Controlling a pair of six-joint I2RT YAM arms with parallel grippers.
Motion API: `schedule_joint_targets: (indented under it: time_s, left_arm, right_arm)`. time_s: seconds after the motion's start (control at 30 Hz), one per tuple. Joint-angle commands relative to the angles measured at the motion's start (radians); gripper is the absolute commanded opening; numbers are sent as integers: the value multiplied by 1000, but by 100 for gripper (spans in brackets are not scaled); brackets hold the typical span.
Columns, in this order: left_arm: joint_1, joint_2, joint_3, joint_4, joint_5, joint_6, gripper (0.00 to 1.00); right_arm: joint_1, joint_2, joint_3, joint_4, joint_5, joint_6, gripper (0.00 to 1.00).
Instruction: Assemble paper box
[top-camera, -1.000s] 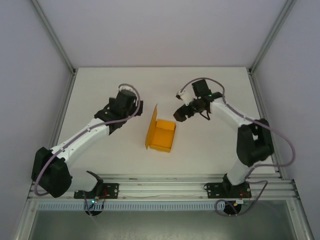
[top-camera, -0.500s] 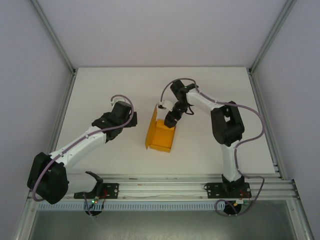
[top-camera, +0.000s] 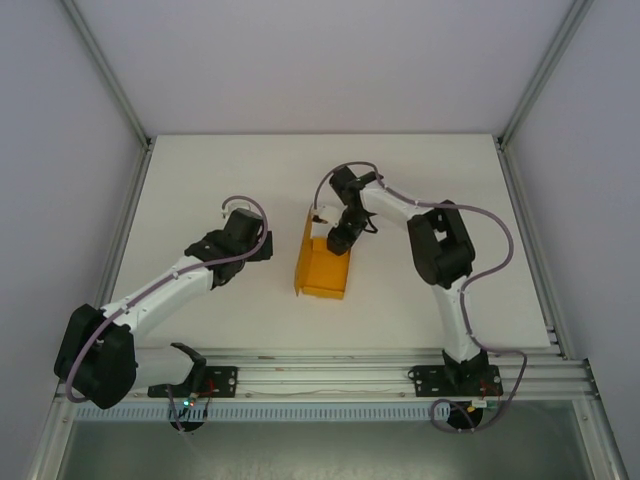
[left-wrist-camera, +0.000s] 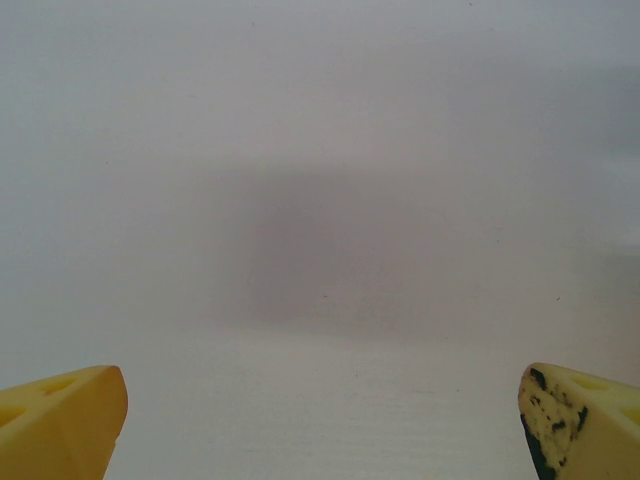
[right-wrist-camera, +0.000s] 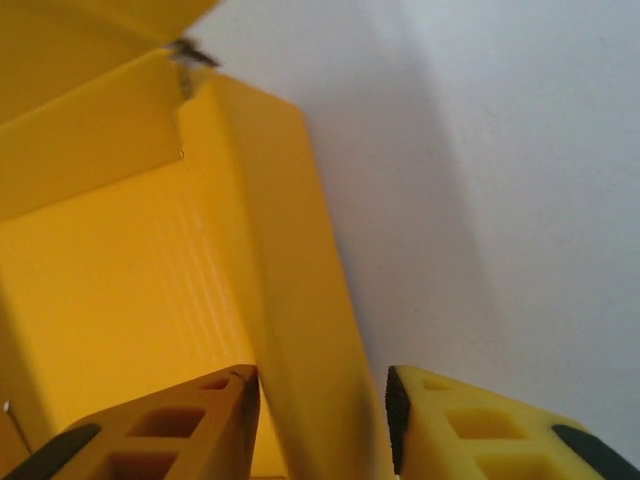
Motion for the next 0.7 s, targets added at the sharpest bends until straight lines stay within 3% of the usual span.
schedule_joint_targets:
  time_s: [0.0, 0.17, 0.3, 0.57, 0.67]
  left_arm:
    - [13, -30, -17, 30, 2, -10, 100]
    - [12, -27, -22, 32, 15, -10, 100]
    - [13, -22, -18, 35, 22, -16, 100]
    - [12, -19, -18, 20, -2, -57, 100]
    - [13, -28, -11, -6, -41, -72, 100]
  right_arm:
    - [14, 21, 23, 21, 73, 55, 33]
    - [33, 10, -9, 101, 142, 131, 19]
    - [48, 11, -21, 145, 240, 218, 0]
    - [111, -5, -121, 222, 681, 619, 0]
    - [139, -12, -161, 185, 777, 732, 0]
